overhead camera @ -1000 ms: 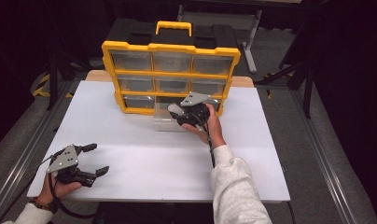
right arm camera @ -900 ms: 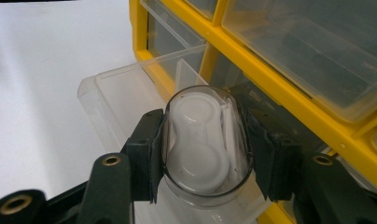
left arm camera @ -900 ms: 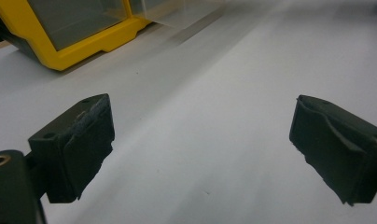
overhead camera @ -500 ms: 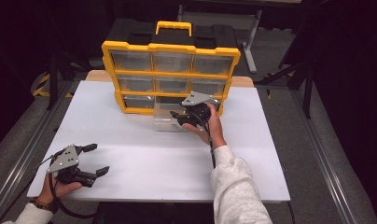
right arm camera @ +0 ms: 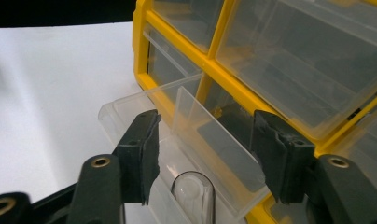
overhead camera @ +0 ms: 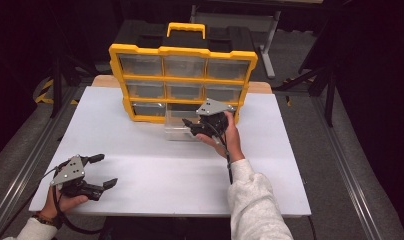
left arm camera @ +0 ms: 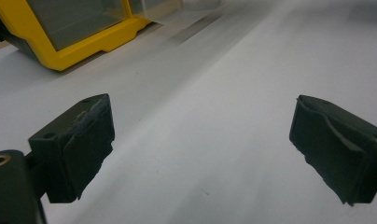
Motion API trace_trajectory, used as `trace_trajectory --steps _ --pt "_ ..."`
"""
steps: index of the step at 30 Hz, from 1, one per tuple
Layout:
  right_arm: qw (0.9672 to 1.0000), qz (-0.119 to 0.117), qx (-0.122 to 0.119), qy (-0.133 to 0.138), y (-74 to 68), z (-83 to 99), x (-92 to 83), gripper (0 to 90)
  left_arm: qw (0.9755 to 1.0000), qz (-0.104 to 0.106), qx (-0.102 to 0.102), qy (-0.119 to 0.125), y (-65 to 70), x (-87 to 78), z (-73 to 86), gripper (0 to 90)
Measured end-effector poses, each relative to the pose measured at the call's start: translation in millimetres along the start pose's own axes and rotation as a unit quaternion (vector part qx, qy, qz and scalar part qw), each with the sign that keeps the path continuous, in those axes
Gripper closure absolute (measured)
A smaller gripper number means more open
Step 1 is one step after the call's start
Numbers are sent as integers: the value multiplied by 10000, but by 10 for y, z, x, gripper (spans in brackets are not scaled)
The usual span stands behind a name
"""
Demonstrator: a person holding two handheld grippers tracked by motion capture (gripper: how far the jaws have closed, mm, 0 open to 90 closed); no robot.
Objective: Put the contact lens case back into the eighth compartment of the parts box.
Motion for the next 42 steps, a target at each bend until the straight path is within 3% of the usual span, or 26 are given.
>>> trace_trajectory --steps 8,20,27,34,42 --pt "9995 306 38 12 10 -8 -88 272 10000 12 -24 -35 3 7 7 77" --pt "9984 529 79 155 -36 0 -166 174 10000 1 -15 -48 0 7 9 77" --pt "9965 795 113 214 -45 36 -209 133 10000 -21 -37 -48 -16 2 21 77" --pt "9957 808 213 388 -67 51 -281 119 10000 -38 -32 -22 -3 -1 15 78" --pt "9951 841 169 501 -101 34 -366 115 10000 -54 -5 -57 13 -4 14 78"
Point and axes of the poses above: each handheld gripper's, and its own axes: x roughly forward along the jaws, z roughly out of its underside, y roughly to its right, the point moved 4 cm from there along x, roughly forward along the jaws, and after that the axes turned 15 degrees about y, right-handed, at the moved point
